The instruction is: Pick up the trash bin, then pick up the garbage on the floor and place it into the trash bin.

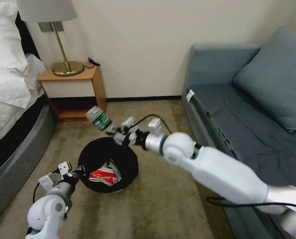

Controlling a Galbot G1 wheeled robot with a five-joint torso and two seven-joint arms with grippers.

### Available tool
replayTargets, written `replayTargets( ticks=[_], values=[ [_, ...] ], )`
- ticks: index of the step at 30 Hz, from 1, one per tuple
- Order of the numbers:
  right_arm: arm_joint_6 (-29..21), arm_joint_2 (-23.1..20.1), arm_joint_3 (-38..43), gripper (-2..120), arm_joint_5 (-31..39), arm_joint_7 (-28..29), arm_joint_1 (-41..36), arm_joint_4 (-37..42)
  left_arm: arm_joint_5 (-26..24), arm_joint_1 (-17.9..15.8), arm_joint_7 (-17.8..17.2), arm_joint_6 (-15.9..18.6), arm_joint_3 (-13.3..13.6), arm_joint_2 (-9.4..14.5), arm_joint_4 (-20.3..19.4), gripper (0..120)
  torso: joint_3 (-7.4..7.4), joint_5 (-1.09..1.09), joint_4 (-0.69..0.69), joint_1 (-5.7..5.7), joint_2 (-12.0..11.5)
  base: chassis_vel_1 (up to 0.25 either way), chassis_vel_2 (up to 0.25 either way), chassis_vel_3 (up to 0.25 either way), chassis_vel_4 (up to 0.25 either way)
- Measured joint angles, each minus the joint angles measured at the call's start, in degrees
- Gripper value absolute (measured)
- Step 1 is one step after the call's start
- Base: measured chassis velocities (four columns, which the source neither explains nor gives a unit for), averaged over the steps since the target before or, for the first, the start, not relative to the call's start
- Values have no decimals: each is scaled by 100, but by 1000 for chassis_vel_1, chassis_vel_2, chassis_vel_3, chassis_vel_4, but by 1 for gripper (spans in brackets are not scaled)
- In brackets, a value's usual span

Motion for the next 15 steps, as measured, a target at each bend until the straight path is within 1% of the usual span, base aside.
replayTargets(
  ticks=[4, 8, 15],
  values=[
    [0, 118, -119, 22, -73, 2, -107, -25, -83, 38, 13, 45, 35, -22, -62, 3, 0, 0, 0, 0, 0, 0, 0, 0, 0],
    [5, 133, -188, 22, -159, -2, -168, -92, -107, 64, 14, 48, 30, -33, -89, 3, 0, 0, 0, 0, 0, 0, 0, 0, 0],
    [23, 60, -160, 22, -430, -22, -416, -169, -203, 105, 12, 60, -70, -12, -137, 3, 0, 0, 0, 0, 0, 0, 0, 0, 0]
  ],
)
